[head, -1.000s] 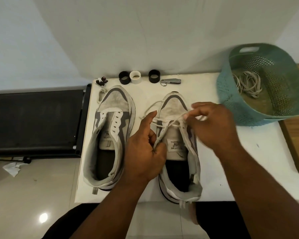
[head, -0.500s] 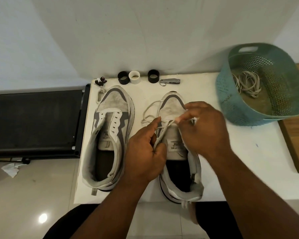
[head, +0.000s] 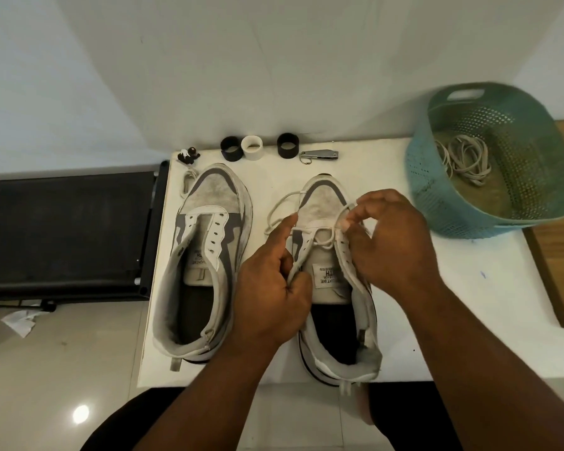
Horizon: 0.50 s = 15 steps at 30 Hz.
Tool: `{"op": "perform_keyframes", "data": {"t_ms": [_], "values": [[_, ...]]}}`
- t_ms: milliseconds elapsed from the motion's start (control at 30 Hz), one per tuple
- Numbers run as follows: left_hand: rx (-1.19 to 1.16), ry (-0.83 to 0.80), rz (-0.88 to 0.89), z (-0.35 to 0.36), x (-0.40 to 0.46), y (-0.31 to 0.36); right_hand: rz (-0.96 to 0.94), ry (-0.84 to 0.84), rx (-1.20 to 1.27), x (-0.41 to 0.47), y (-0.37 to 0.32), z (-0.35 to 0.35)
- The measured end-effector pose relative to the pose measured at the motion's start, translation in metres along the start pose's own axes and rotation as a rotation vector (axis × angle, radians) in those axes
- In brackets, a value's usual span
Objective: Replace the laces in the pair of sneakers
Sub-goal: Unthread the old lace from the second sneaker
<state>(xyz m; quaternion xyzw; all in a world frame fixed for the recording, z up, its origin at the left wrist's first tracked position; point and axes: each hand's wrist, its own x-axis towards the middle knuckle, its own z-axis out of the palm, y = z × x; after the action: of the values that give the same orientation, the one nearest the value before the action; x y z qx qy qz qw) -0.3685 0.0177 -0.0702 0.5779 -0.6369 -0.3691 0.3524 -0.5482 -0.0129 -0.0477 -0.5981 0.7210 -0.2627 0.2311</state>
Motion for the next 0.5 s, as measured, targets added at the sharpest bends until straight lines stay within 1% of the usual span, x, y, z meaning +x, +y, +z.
{"op": "perform_keyframes", "data": {"t_ms": [133, 333, 400, 467, 500], "values": [[0.003, -0.003, -0.002, 0.000, 0.000, 0.001, -0.101, -0.154, 0.047, -0.002, 0.008, 0.009], [-0.022, -0.001, -0.018, 0.000, 0.000, -0.001, -0.140, -0.113, -0.076, 0.005, 0.016, 0.012], [-0.022, 0.005, -0.024, 0.000, 0.000, -0.002, -0.124, -0.033, -0.040, 0.004, 0.017, 0.010], [-0.029, 0.005, -0.035, 0.000, 0.001, -0.003, 0.002, 0.123, -0.006, 0.005, 0.018, 0.002], [-0.030, 0.004, -0.036, 0.000, 0.001, -0.003, 0.062, 0.177, -0.029, 0.005, 0.019, -0.003]]}}
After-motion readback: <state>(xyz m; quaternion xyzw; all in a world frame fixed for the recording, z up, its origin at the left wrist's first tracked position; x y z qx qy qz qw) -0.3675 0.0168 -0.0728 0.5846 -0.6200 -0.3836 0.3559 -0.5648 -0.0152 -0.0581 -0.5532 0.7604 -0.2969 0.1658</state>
